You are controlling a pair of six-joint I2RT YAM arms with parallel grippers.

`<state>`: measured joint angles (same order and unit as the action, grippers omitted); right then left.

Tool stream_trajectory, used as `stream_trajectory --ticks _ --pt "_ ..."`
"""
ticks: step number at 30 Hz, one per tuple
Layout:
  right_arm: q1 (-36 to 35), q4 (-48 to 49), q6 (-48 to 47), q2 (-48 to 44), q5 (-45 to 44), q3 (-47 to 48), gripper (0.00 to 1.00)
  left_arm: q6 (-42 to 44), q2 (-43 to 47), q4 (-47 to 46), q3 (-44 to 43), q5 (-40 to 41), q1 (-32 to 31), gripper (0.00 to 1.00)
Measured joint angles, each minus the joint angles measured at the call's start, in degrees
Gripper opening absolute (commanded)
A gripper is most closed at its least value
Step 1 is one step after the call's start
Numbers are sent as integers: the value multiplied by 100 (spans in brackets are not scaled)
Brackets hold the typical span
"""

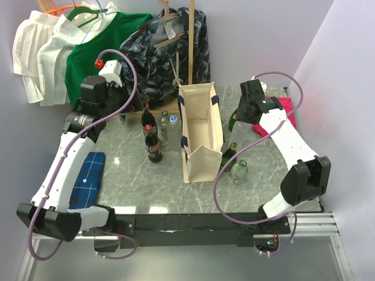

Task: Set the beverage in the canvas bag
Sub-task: Pick up the drink from the center of the board.

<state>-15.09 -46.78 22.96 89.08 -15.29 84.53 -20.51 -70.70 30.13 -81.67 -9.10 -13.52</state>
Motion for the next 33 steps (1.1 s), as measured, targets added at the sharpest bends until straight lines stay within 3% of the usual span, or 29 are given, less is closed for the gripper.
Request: stream_trajectory --ticks 14,17,18,20,21,33 --pt "-120 -188 83 13 -164 31 49 33 -232 291 -295 105 -481 96" --pt "-122 -234 103 13 -166 31 41 31 -273 369 -295 146 -535 96" --pt "-127 -238 116 13 -170 31 27 31 -286 380 -295 149 -549 96" --pt "-129 -240 111 13 -190 31 13 31 -308 385 -295 155 -579 96" --pt "-129 -243 114 13 -210 31 0 31 -313 387 -295 164 -595 96" --pt "-149 -245 118 13 -236 33 0 31 -597 527 -490 334 -857 96"
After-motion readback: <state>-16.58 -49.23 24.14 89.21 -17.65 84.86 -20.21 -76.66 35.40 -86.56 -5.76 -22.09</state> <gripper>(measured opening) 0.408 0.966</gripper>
